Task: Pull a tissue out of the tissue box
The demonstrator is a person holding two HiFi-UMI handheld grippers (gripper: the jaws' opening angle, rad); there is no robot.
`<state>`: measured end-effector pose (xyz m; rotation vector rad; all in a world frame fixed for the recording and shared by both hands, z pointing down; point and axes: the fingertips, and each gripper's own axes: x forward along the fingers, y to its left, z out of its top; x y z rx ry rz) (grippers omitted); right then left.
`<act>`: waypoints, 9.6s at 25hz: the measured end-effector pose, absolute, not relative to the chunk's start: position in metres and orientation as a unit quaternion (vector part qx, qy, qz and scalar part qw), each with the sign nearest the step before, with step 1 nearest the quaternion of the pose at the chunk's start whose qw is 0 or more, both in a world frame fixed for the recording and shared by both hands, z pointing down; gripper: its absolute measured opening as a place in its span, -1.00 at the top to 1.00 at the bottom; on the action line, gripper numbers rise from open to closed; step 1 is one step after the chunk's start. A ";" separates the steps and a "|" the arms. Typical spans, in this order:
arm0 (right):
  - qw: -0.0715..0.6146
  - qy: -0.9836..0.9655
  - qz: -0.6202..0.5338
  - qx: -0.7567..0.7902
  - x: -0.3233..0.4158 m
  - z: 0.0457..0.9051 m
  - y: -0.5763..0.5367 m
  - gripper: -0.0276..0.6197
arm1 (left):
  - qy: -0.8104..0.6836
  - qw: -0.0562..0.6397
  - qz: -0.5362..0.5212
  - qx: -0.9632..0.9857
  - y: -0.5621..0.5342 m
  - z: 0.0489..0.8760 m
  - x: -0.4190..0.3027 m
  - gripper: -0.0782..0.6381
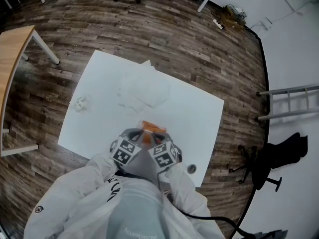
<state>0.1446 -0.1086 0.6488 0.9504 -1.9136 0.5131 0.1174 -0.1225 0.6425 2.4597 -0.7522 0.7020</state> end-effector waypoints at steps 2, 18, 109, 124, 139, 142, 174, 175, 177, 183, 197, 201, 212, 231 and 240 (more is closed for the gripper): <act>0.453 -0.776 0.208 0.386 0.146 0.647 -0.109 0.89 | -0.269 0.233 0.262 0.897 -0.120 0.645 0.120 0.78; 0.431 -0.792 0.203 0.381 0.139 0.639 -0.110 0.90 | -0.252 0.237 0.276 0.897 -0.113 0.662 0.135 0.78; 0.221 -0.843 0.160 0.464 0.134 0.457 -0.137 0.90 | -0.239 0.231 0.315 0.889 -0.100 0.695 0.141 0.78; 0.210 -0.845 0.160 0.465 0.131 0.452 -0.130 0.90 | -0.305 0.257 0.306 0.864 -0.119 0.695 0.114 0.78; 0.187 -0.851 0.146 0.469 0.134 0.444 -0.126 0.90 | -0.323 0.222 0.271 0.879 -0.127 0.655 0.111 0.78; 0.180 -0.852 0.142 0.472 0.136 0.440 -0.124 0.90 | -0.327 0.210 0.270 0.881 -0.128 0.648 0.110 0.78; 0.115 -0.794 0.151 0.578 0.163 0.435 -0.089 0.90 | -0.342 0.060 0.219 0.912 -0.153 0.534 0.035 0.78; 0.116 -0.790 0.151 0.583 0.162 0.436 -0.085 0.90 | -0.340 0.057 0.215 0.914 -0.150 0.530 0.031 0.78; 0.116 -0.782 0.150 0.594 0.159 0.436 -0.077 0.90 | -0.335 0.048 0.208 0.918 -0.144 0.523 0.022 0.78; 0.115 -0.764 0.148 0.618 0.136 0.440 -0.048 0.90 | -0.326 0.031 0.191 0.925 -0.124 0.509 -0.014 0.78; 0.117 -0.725 0.155 0.661 0.105 0.463 0.011 0.90 | -0.325 0.023 0.171 0.930 -0.087 0.499 -0.075 0.78; 0.116 -0.717 0.153 0.670 0.105 0.462 0.024 0.90 | -0.327 0.020 0.166 0.930 -0.079 0.497 -0.084 0.78; 0.120 -0.705 0.153 0.682 0.096 0.464 0.053 0.90 | -0.332 0.019 0.159 0.930 -0.051 0.497 -0.107 0.78; 0.121 -0.680 0.161 0.705 0.091 0.469 0.095 0.90 | -0.309 0.024 0.171 0.935 -0.017 0.500 -0.113 0.78; 0.113 -0.685 0.164 0.701 0.097 0.473 0.091 0.90 | -0.306 0.019 0.178 0.935 -0.014 0.496 -0.099 0.78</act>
